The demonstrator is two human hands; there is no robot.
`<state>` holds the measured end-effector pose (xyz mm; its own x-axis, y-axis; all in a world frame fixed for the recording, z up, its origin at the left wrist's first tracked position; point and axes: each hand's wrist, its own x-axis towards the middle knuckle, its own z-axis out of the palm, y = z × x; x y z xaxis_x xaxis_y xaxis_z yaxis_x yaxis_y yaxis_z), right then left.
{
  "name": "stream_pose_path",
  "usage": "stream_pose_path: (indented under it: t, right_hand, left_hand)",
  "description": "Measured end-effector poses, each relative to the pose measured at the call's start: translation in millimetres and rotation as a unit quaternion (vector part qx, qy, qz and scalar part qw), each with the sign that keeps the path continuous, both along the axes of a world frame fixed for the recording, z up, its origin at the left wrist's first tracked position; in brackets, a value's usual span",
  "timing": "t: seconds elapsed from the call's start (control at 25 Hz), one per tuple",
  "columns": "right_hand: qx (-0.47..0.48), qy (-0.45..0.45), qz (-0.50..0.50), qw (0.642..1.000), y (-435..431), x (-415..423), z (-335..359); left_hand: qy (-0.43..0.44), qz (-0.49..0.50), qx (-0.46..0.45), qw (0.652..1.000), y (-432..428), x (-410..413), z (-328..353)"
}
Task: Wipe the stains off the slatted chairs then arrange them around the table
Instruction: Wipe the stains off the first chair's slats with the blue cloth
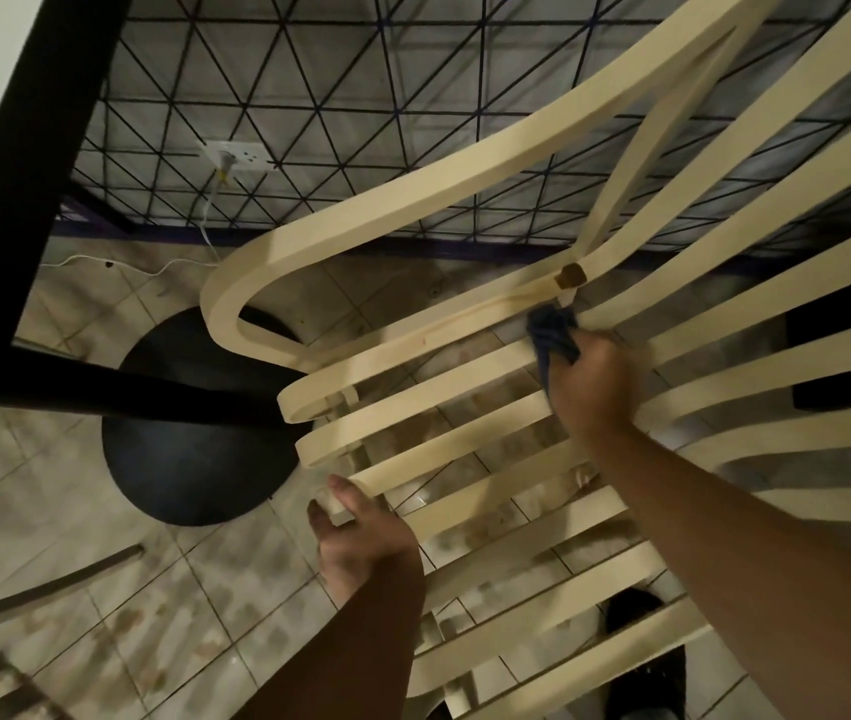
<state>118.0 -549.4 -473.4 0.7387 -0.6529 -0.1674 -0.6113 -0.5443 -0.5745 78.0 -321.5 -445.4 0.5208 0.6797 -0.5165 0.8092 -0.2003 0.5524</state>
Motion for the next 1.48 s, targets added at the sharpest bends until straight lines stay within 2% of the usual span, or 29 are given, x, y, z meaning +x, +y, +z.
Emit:
stream_pose_path:
  t: [0.16,0.24,0.32,0.44,0.52,0.68,0.8,0.96,1.04,1.2,1.32,1.48]
  right_hand:
    - [-0.01,0.051,0.132,0.99,79,-3,9]
    - [-0.014,0.095,0.23,0.968,120,2,17]
    - [0.011,0.093,0.304,0.948,150,7,24]
    - [0.003,0.052,0.334,0.941,157,10,27]
    - [-0.02,0.067,0.35,0.934,137,9,22]
    - [-0.1,0.019,0.307,0.946,67,1,10]
    - [-0.125,0.037,0.254,0.958,-3,-4,8]
    - [-0.177,0.082,0.132,0.972,-70,-1,-1]
    - [-0.155,0.077,0.087,0.981,-69,2,-6]
    - [-0.049,-0.009,-0.018,0.999,-31,3,-10]
    - [0.009,-0.025,0.007,1.0,9,-3,-5]
    - [0.018,-0.025,0.205,0.978,73,-14,2]
  left_hand:
    - [0.007,-0.008,0.005,1.0,3,0,-2]
    - [0.019,-0.009,0.016,1.0,6,1,-8]
    - [0.038,-0.025,0.007,0.999,11,3,-14]
    - [0.049,-0.034,0.005,0.998,12,2,-11]
    - [0.046,-0.035,0.021,0.998,7,2,-8]
    - [0.034,-0.027,0.023,0.999,4,5,-9]
    - [0.017,-0.04,-0.012,0.999,5,3,-10]
    - [0.023,-0.04,-0.003,0.999,1,3,-1]
    - [0.021,-0.071,0.002,0.997,3,0,3]
    - [0.039,-0.062,0.016,0.997,5,2,-1]
    - [0.057,-0.045,0.041,0.997,5,2,-3]
    - [0.064,-0.062,0.06,0.994,9,-1,-7]
